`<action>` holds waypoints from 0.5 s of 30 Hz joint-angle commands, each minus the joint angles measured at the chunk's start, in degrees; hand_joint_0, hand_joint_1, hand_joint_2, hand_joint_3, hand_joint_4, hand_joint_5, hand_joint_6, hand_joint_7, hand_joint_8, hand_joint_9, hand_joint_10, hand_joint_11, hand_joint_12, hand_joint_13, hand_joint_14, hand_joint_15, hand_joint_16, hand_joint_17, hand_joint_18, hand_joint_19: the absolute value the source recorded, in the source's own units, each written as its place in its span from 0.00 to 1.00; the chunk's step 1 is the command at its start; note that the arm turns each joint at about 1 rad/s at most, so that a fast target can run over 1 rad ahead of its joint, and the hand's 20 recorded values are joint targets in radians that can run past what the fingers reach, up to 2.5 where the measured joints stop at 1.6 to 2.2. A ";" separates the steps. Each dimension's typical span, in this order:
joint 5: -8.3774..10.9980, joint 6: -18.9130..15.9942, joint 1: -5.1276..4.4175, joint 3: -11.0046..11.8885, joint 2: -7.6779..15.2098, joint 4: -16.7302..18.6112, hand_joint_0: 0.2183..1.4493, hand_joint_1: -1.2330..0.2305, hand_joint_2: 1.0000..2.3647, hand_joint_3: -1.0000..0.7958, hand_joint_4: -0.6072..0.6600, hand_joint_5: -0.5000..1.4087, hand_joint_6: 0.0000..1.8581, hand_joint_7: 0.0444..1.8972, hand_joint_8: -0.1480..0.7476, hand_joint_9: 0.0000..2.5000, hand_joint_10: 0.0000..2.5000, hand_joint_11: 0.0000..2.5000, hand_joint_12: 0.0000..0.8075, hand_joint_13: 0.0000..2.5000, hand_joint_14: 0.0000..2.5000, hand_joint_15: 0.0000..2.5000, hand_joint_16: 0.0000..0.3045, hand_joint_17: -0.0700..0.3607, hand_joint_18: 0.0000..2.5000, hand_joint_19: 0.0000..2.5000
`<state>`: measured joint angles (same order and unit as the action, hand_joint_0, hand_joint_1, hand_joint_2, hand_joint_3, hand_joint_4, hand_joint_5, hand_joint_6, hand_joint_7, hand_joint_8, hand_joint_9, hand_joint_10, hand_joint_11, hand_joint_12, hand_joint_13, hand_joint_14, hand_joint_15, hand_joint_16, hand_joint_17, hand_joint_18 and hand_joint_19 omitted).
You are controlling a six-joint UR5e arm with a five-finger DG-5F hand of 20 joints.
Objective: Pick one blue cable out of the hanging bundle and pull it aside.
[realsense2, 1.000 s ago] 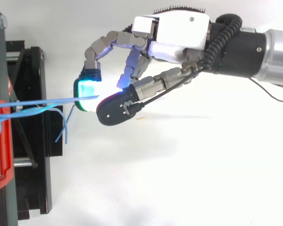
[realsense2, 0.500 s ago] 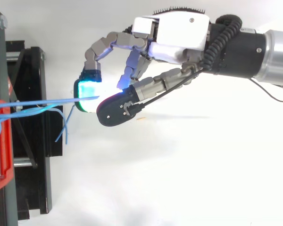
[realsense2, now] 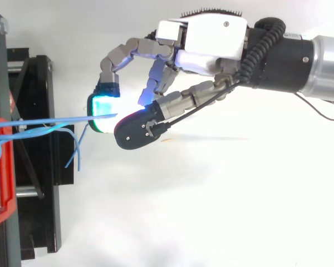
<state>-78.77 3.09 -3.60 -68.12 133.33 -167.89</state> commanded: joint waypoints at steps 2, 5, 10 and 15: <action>0.02 -0.01 0.00 -0.09 0.00 0.02 0.33 0.31 0.00 0.51 0.35 0.25 0.48 0.54 0.47 0.51 0.01 0.23 0.42 0.45 0.01 0.29 0.18 0.44 0.36 0.18; 0.02 -0.01 0.00 -0.09 0.00 -0.07 0.33 0.31 0.00 0.51 0.35 0.25 0.48 0.54 0.48 0.51 0.01 0.23 0.42 0.45 0.01 0.29 0.18 0.44 0.36 0.17; 0.02 -0.01 0.00 -0.09 0.00 0.02 0.33 0.31 0.00 0.51 0.35 0.25 0.48 0.54 0.47 0.51 0.01 0.23 0.42 0.45 0.01 0.29 0.18 0.45 0.36 0.17; 0.02 0.07 0.00 -0.09 0.00 0.02 0.33 0.31 0.00 0.51 0.35 0.25 0.48 0.54 0.48 0.51 0.01 0.23 0.42 0.45 0.01 0.29 0.18 0.44 0.36 0.17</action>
<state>-78.75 3.09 -3.60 -68.20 133.33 -167.89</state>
